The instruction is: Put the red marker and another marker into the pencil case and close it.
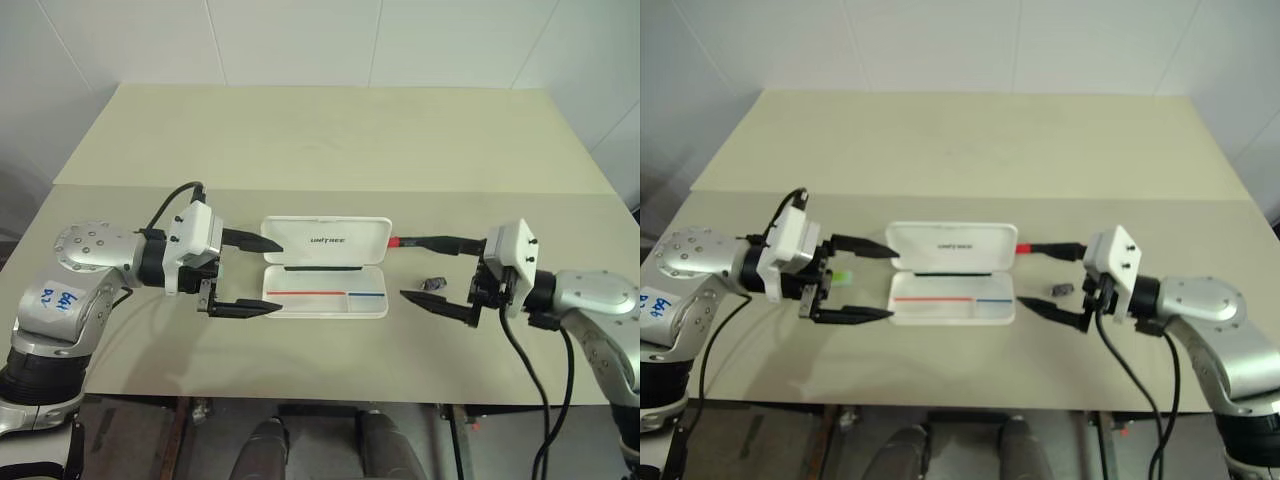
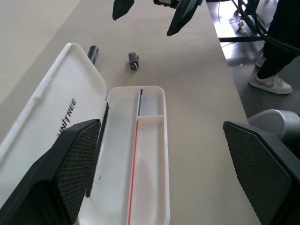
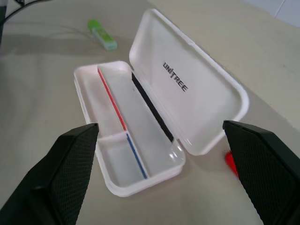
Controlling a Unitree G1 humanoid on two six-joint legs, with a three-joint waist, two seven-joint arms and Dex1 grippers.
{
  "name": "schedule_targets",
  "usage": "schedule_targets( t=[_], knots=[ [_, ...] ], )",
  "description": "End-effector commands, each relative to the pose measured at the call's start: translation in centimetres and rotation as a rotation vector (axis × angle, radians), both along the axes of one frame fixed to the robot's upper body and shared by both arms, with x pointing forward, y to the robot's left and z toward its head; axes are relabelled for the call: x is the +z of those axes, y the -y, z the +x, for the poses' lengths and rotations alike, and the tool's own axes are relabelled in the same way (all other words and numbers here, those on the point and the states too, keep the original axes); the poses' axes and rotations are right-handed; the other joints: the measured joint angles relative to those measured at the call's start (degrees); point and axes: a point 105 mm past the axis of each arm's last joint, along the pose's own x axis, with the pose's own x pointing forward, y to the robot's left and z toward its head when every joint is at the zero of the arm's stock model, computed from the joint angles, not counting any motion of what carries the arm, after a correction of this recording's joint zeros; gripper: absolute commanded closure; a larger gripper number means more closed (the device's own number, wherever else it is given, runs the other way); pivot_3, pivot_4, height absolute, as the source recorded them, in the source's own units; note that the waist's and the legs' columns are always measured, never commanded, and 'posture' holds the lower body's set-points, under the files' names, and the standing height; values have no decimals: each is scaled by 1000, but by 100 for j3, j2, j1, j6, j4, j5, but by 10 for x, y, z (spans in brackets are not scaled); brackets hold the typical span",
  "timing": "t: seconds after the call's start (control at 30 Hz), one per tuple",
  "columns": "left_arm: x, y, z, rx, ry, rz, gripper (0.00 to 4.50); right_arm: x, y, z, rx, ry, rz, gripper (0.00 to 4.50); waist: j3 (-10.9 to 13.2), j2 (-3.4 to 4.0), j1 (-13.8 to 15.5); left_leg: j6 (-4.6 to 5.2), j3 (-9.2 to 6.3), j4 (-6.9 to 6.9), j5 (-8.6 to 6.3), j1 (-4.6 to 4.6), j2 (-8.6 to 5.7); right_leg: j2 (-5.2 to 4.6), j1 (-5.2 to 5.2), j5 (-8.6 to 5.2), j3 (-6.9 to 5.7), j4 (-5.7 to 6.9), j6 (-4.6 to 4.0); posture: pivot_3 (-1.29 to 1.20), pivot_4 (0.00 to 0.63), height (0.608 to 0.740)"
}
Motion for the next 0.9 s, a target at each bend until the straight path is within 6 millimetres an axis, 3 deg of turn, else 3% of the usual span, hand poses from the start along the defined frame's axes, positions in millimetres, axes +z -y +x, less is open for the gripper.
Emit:
schedule_targets(
  t=[0.03,0.3,0.5,0.63,0.9],
  knots=[
    [9,2,-1,11,46,-36,14,7,13,15,15,63,-150,0,1,1,-9,0,2,0,0,0,0,0,0,0,0,0,0,0,150,740],
    [9,13,16,101,71,-75,14,-5,25,65,45,78,-406,0,1,0,-6,0,4,0,0,-1,0,-1,-1,1,0,-5,-1,0,150,740],
    [12,24,19,138,63,-121,14,-10,24,89,67,75,-484,0,2,2,-12,-1,5,-3,0,-8,0,-2,-13,0,2,-4,-1,0,150,740],
    [18,33,20,141,70,-126,14,-8,35,110,6,52,-525,0,3,1,-30,-6,9,-2,3,-13,-1,-2,-27,1,8,6,-1,0,150,740],
    [23,40,18,127,74,-122,14,-9,43,127,-42,0,-572,0,3,1,-44,-13,10,-7,7,-16,-1,0,-33,0,8,3,-1,0,150,740]
  ],
)
